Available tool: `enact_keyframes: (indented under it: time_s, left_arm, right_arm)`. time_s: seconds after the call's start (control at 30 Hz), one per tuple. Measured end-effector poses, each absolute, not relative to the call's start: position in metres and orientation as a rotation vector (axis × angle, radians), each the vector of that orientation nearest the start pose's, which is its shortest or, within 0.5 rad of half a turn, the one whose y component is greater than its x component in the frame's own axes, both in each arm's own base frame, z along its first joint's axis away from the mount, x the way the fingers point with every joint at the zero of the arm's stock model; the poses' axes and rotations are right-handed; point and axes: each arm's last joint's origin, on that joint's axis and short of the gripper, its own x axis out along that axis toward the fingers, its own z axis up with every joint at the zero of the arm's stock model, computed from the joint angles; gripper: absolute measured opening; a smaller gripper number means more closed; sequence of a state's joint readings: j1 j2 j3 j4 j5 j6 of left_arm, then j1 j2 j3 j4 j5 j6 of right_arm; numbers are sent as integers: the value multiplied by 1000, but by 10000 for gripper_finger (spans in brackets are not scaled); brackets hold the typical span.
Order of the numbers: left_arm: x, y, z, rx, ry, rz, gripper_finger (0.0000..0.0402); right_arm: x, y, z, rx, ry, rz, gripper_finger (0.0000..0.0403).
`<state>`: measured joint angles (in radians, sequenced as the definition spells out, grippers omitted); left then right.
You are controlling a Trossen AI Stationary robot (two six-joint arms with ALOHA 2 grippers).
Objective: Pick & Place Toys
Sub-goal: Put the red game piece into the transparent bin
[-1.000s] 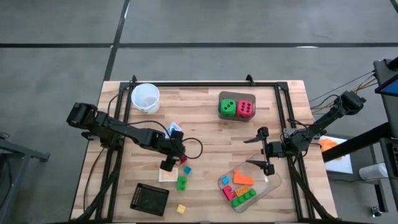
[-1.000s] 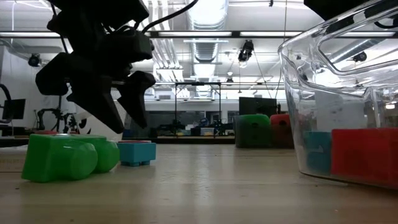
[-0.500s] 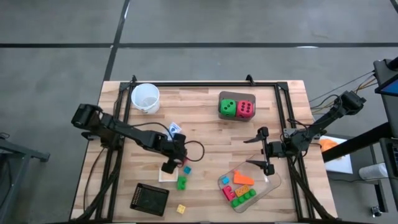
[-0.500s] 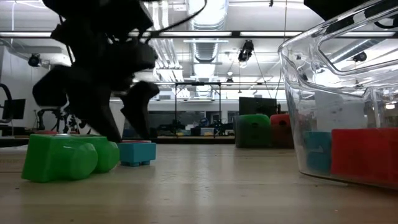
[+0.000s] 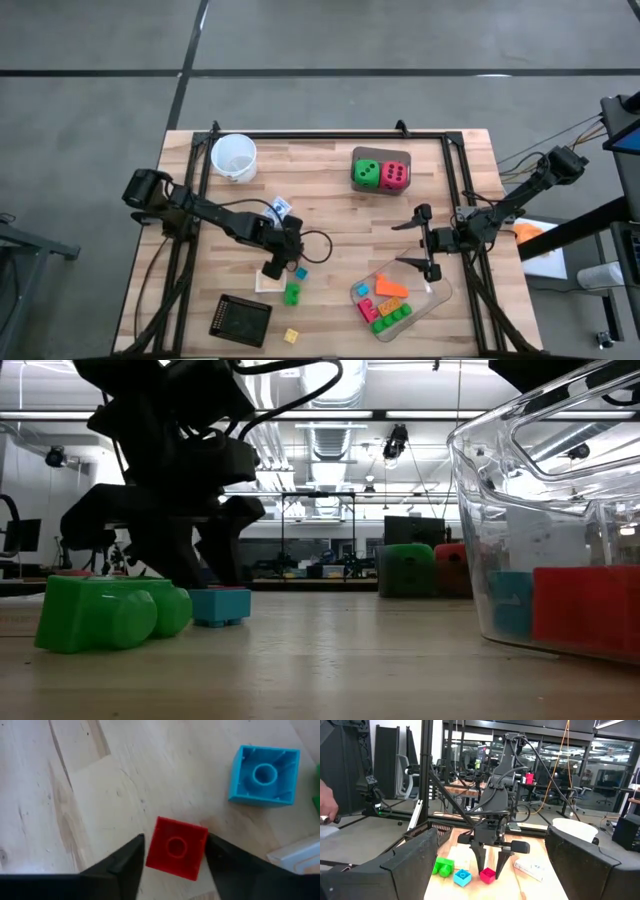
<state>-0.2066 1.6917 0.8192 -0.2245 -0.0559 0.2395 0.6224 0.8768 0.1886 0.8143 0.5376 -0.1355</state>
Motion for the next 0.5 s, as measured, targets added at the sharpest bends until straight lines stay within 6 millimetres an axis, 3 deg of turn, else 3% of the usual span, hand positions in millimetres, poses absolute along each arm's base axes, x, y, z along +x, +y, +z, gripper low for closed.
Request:
enact_keyframes:
  time_s: [0.17, 0.5]
  left_arm:
    - [293, -60, 131, 360, 1069, -262, 121]
    - [297, -57, 140, 430, 1004, -158, 121]
  right_arm:
    - [147, 87, 209, -66, -111, 78, 356]
    - [147, 87, 209, -66, -111, 77, 356]
